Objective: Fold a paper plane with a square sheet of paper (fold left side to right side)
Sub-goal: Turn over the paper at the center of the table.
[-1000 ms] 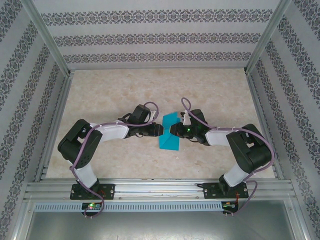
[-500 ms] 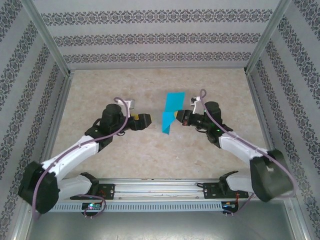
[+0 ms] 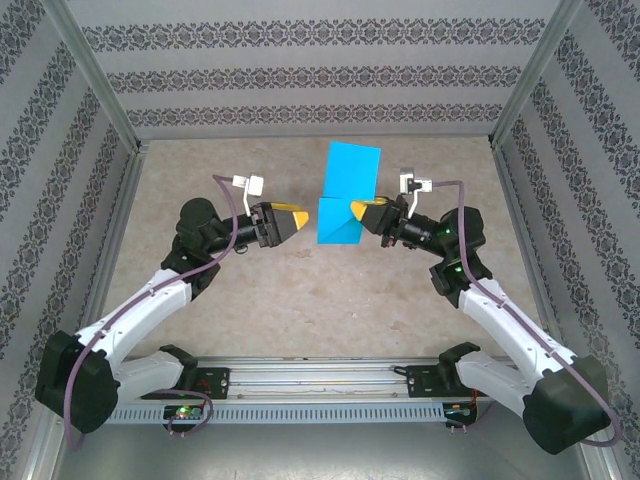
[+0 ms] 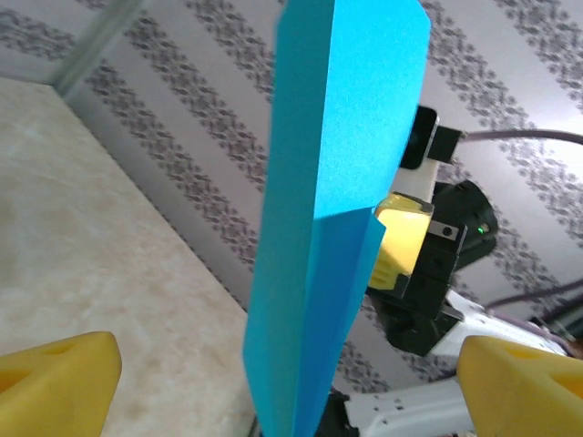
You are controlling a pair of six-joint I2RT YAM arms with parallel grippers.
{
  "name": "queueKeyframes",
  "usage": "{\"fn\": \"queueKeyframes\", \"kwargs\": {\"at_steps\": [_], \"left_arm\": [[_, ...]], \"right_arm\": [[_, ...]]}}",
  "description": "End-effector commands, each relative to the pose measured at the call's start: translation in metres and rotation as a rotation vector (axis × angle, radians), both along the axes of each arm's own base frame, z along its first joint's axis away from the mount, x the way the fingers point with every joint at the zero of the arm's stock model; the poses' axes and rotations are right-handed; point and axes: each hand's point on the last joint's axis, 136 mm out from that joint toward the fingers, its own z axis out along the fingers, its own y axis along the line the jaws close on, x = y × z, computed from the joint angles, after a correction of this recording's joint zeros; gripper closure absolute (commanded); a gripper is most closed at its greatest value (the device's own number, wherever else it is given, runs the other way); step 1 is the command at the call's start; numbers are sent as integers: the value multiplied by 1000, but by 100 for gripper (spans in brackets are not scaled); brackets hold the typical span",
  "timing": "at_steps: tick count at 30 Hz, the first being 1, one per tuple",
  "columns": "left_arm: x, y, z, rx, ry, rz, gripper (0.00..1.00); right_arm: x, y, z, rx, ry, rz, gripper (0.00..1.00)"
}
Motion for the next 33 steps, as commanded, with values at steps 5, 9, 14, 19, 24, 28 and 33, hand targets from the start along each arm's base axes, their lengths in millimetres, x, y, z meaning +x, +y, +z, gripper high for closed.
{"fn": "queueKeyframes", "kwargs": {"at_steps": [5,9,14,19,24,28,33], "left_arm": [[-22,-17,30,-59,-94,-140,8],[-24,-20,36,-91,-107,-173,21],[-21,-21,29,-58,-94,-166,42],[-19,-21,23,-42,-85,-152,61],[-16,-22,18,-24,-68,-139,81],[-14,-19,11,15,-53,-113,88],[-12,-11,-8,129,-17,-41,94]], "right_arm": [[-12,18,23,29,-71,94,100],[-6,21,18,25,-50,86,100],[-2,20,11,23,-32,68,96],[-2,18,8,21,-22,66,87],[-1,13,6,22,-18,46,73],[2,4,-6,0,9,8,62],[16,-18,-41,-79,109,-119,49]]}}
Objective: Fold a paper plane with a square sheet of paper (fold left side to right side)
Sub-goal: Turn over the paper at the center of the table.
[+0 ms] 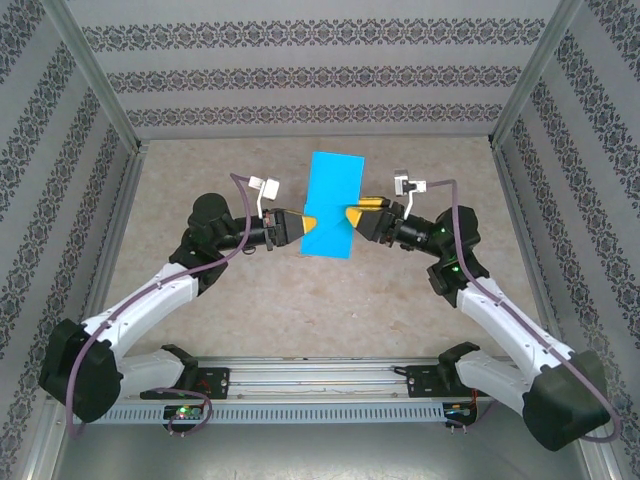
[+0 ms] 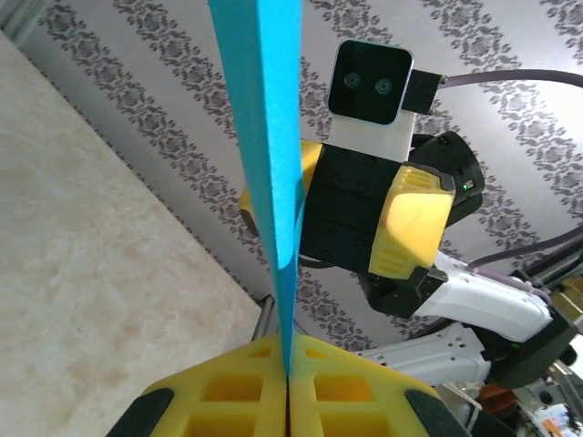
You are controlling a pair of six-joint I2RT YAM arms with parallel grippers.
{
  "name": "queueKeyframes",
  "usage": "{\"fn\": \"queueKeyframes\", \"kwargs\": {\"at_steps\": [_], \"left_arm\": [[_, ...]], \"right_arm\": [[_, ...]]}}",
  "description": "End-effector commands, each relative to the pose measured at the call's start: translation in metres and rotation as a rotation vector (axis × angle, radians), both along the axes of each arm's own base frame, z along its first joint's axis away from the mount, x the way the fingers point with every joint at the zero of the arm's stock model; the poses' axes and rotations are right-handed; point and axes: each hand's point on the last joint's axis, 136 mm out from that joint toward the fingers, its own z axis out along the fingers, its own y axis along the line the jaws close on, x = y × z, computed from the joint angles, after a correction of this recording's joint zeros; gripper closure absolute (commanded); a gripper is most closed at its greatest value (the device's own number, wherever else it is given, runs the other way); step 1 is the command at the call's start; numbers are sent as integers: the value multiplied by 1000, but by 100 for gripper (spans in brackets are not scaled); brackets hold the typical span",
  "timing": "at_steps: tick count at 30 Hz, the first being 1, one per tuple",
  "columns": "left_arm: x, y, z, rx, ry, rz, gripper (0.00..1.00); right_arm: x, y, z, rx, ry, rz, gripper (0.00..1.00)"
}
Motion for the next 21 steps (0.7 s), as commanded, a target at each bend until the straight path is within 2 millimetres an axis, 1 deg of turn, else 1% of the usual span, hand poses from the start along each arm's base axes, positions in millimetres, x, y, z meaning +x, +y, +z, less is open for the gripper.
{"fn": "queueKeyframes", "kwargs": {"at_steps": [1,2,3,5,7,10,13,15,18,21], "left_arm": [[-3,8,-3,108,-31,58,95],[-2,11,-10,150,-19,79,97],[-1,15,-19,204,-5,107,98],[0,24,-37,316,17,158,100],[-2,33,-61,473,43,205,100],[-9,44,-90,741,37,268,100],[-14,55,-110,1014,5,332,100],[-15,66,-118,1200,-18,408,100],[-18,75,-117,1442,-105,532,100],[-21,77,-119,1628,-164,621,100]], "right_arm": [[11,-18,-29,-84,55,-121,48],[15,-24,-40,-121,81,-167,45],[21,-34,-56,-180,128,-240,43],[31,-56,-88,-328,208,-388,43],[38,-87,-122,-489,304,-548,43],[37,-127,-160,-679,429,-726,37],[33,-158,-186,-801,524,-851,26],[30,-168,-196,-841,563,-892,17],[28,-178,-204,-852,601,-933,9],[27,-184,-208,-836,620,-962,5]]}}
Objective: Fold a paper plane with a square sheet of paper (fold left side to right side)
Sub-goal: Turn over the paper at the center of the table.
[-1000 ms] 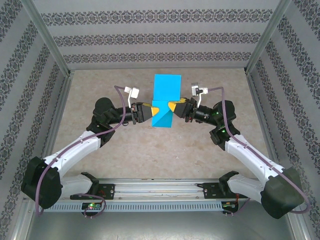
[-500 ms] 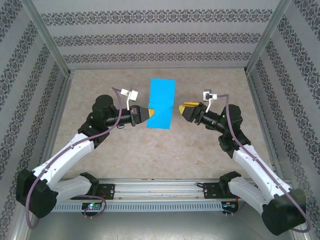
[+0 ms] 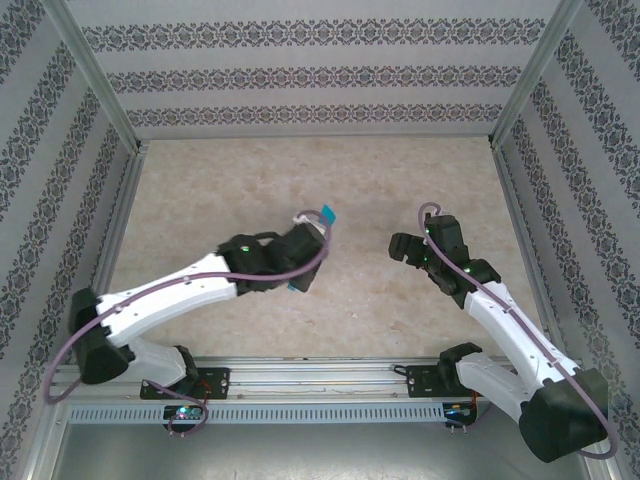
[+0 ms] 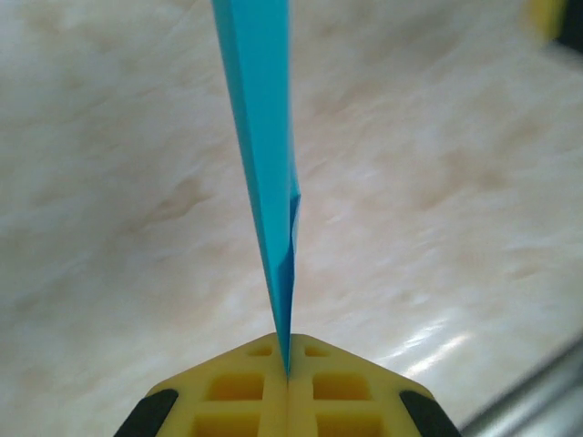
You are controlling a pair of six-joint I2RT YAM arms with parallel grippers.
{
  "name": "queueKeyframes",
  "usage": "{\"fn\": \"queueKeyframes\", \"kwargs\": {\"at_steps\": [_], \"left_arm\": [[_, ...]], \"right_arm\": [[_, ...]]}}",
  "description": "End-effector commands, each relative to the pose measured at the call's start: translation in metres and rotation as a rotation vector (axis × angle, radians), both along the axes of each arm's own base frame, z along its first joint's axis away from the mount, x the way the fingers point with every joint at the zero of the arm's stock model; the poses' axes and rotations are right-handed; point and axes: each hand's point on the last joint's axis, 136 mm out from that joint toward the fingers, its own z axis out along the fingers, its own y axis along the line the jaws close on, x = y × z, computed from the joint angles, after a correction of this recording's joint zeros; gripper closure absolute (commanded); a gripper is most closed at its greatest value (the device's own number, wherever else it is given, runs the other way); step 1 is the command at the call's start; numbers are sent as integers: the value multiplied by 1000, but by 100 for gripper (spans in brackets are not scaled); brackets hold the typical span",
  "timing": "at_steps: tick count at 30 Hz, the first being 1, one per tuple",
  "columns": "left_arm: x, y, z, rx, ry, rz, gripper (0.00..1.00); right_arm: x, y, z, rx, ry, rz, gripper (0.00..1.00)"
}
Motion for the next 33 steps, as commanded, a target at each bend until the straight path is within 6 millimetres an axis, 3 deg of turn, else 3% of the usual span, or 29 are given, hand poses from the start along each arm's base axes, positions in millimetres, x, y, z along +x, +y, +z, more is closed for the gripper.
{"fn": "queueKeyframes", "kwargs": {"at_steps": [1,6,9,15,24,27,33], "left_arm": [[3,58,3,426,-142,158,100],[-1,55,-23,641,-138,260,100],[-6,47,-53,682,-80,305,100],[-10,-6,-108,432,67,309,100],[-6,-41,-139,179,218,334,98],[-2,-50,-142,119,245,332,87],[9,-83,-139,-71,327,282,52]], "right_arm": [[-5,-23,-5,-56,15,-93,3],[-7,-25,-6,-34,6,-104,2],[-8,-26,-5,-20,-2,-107,2],[-8,-27,-3,2,-10,-106,2],[-10,-28,-5,30,-1,-94,2],[-10,-26,-6,38,6,-81,2],[-9,-18,-14,93,57,-43,2]]}}
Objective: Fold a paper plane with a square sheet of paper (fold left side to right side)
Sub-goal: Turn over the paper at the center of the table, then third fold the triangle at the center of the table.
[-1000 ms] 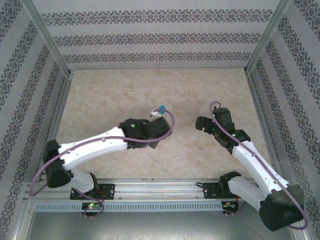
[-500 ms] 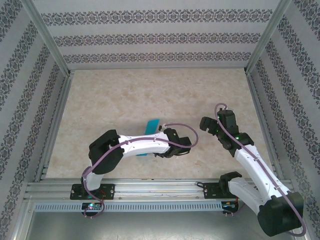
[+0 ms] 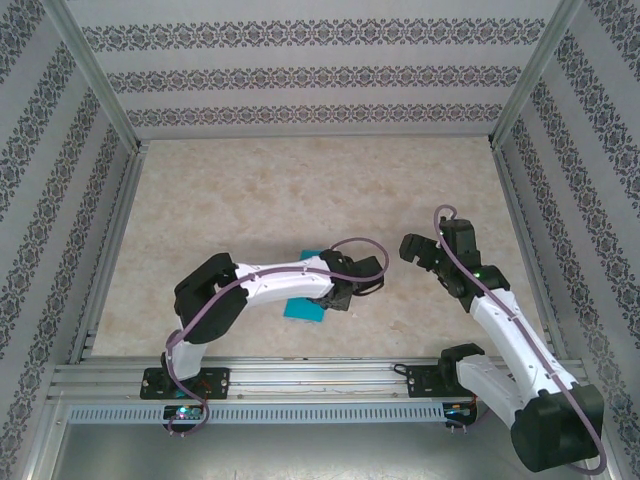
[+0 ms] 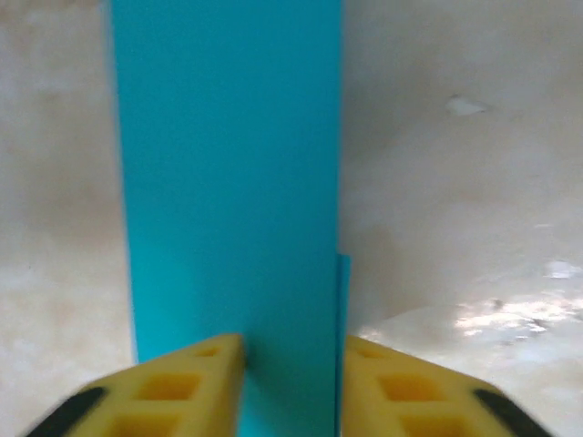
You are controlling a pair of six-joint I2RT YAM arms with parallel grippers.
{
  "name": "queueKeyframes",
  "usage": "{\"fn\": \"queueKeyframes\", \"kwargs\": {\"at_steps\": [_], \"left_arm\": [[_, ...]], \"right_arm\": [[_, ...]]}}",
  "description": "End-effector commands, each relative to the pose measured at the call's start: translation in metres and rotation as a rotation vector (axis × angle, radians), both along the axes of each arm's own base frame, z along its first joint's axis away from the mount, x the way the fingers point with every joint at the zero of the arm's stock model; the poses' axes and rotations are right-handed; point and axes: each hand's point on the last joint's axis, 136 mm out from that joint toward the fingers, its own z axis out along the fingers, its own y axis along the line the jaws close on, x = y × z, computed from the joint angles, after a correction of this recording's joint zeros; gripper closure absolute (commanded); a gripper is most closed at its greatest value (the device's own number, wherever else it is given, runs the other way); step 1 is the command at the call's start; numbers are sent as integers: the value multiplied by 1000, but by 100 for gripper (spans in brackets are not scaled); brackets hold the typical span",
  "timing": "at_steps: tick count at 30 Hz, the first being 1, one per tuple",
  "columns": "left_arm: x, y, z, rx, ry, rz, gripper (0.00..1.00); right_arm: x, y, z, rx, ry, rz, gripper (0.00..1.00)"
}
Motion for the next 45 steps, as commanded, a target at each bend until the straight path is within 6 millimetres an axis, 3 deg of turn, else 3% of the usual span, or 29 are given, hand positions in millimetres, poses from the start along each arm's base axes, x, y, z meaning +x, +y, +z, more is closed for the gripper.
{"fn": "queueKeyframes", "kwargs": {"at_steps": [1,5,9,17,22,26,30,35,45], "left_arm": [[12,-35,17,-241,17,-29,48],[30,-50,38,-416,-10,-52,41],[50,-36,64,-526,-78,-62,39],[81,35,93,-736,-196,51,42],[82,77,99,-742,-258,109,49],[76,99,97,-739,-288,140,56],[72,111,93,-732,-293,161,59],[69,119,87,-727,-290,178,61],[64,131,77,-694,-259,201,61]], "right_arm": [[-2,9,-9,62,43,44,2],[-2,25,-10,151,73,107,2],[-5,56,-7,305,97,210,14],[-15,138,-28,522,224,357,52],[-17,193,-43,572,233,388,73],[-20,220,-57,560,259,393,89],[-25,238,-74,552,310,389,97],[-29,254,-88,547,349,410,100],[-39,247,-119,472,457,435,100]]}}
